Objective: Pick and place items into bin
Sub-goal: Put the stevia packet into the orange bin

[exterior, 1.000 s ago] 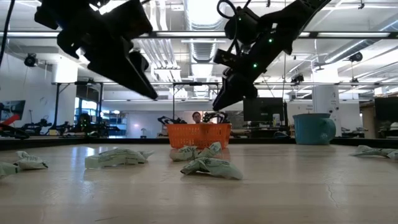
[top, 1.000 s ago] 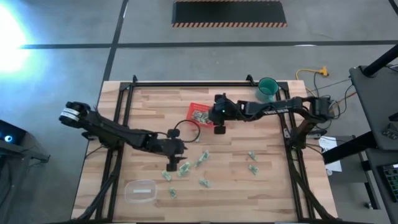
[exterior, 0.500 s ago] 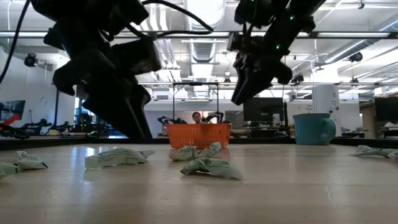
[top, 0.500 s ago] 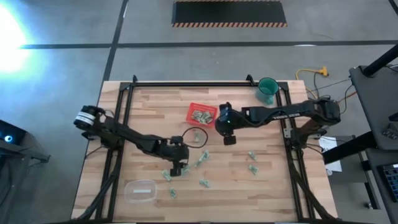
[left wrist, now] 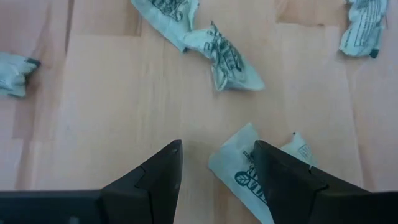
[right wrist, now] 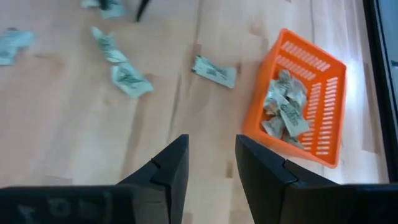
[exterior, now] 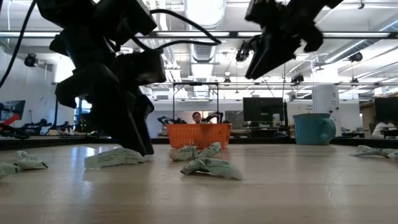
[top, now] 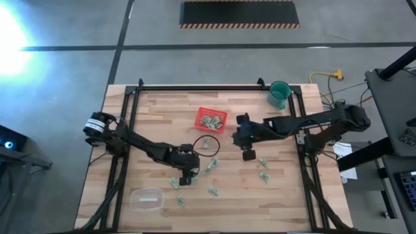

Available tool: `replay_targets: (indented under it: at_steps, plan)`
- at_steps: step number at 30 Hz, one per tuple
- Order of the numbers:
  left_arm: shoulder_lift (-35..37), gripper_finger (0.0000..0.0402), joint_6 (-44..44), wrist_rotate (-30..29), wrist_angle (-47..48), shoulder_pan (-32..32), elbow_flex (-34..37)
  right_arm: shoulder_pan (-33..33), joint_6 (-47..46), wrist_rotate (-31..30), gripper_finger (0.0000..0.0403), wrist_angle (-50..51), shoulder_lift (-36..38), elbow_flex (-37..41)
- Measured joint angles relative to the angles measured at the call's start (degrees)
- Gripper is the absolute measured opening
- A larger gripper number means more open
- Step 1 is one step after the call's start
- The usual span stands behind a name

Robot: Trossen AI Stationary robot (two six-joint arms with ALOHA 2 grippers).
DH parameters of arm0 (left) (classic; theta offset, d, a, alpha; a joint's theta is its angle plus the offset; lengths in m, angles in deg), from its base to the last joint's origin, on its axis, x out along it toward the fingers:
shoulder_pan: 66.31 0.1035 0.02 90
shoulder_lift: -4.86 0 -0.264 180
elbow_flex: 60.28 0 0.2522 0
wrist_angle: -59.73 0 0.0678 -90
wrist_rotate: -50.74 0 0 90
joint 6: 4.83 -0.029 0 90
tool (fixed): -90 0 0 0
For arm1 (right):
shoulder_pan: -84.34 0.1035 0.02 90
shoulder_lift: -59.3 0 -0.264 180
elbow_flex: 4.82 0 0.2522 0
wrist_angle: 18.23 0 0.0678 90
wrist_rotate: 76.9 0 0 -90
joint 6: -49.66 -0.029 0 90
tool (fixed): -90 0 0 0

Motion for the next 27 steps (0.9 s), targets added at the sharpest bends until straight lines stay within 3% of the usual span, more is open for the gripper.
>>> replay_targets:
  at_steps: [14,27]
  plan:
    - [0.3,0.0182,1.3,2.8,0.1,-0.3,0.1,6.1,-3.5,-0.9,0.0116,-1.4,11.1,6.3]
    - [0.4,0.0182,2.6,6.1,0.5,-0.6,0.0,6.1,-3.5,-2.6,0.0108,-2.3,12.3,8.0]
